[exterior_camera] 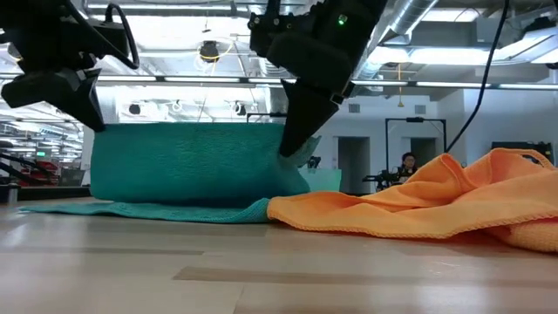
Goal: Roll microfiber towels into tight, uniform cylinder then place into a basket
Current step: Fold the blue microfiber cloth
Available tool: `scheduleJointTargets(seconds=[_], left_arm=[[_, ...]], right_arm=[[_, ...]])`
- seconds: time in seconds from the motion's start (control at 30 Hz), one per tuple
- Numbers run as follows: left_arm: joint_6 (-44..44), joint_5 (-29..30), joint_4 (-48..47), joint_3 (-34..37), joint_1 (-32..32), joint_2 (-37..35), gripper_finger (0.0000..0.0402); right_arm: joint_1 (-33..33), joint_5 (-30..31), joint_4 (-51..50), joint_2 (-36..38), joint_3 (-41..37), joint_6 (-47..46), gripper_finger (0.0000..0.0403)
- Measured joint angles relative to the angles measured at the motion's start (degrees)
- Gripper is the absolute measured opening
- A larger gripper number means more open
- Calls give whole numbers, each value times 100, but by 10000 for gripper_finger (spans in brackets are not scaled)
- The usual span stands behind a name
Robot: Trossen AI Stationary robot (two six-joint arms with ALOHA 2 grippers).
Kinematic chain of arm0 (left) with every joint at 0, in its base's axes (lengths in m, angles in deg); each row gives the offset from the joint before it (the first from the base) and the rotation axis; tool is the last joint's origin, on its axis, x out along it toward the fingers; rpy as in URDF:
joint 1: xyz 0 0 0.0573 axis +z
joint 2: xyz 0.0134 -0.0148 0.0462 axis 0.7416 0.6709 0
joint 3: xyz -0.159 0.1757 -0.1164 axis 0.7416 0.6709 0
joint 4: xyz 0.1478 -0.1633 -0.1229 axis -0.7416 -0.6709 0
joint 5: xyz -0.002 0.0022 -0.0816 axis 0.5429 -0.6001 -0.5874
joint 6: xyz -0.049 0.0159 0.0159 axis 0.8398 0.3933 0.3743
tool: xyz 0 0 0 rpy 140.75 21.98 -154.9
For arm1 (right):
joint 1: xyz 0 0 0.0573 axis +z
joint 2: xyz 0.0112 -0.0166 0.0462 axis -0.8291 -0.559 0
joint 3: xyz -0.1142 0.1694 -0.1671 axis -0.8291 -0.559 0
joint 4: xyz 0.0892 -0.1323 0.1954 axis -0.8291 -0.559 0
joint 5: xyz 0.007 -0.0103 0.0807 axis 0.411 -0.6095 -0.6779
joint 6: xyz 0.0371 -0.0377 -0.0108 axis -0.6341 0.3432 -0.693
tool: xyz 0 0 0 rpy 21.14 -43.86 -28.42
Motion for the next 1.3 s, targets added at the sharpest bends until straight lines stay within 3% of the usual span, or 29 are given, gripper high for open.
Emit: scheduleJointTargets(seconds=[0.63, 1.07, 1.3], left_arm=[[-189, -292, 111, 0, -2, 0, 3], [-185, -616, 168, 4, 0, 0, 89], [-124, -449, 541, 6, 64, 0, 97]], right_arm=[[95, 64, 195, -2, -150, 165, 10], [102, -39, 899, -7, -543, 447, 10], [106, -252, 1283, -9, -720, 773, 10]])
